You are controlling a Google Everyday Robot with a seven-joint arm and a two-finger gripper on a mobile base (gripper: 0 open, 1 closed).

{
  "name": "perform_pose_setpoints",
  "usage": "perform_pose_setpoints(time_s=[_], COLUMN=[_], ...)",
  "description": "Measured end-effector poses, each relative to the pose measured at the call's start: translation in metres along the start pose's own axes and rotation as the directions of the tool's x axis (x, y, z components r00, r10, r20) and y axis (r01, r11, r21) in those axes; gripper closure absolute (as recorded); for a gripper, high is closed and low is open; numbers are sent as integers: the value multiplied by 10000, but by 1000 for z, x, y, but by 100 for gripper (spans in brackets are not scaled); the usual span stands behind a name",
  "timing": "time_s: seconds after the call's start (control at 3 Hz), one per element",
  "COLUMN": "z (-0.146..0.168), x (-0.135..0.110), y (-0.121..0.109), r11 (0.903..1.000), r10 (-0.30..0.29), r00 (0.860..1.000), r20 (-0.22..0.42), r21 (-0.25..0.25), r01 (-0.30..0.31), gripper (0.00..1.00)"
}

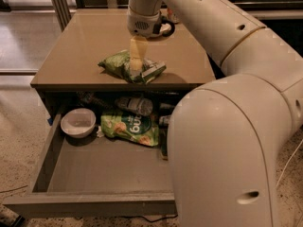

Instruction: Place green jalapeno chip bag into top drawer

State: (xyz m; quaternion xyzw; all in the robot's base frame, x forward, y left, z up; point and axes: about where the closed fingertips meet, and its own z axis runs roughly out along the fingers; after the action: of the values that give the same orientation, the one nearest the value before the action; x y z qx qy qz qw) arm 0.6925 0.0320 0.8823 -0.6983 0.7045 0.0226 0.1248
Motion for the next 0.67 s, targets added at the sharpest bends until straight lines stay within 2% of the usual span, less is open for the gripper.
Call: perform_pose_setpoints(time_s=[0.33,0.67], z=[5,12], x=[0,-7], y=[-4,-6], r11=[9987,9990], r10=[318,211], r00=[9972,9970], r20=[681,744], r21=[-425,-414], r01=[-290,-181], gripper=[0,0])
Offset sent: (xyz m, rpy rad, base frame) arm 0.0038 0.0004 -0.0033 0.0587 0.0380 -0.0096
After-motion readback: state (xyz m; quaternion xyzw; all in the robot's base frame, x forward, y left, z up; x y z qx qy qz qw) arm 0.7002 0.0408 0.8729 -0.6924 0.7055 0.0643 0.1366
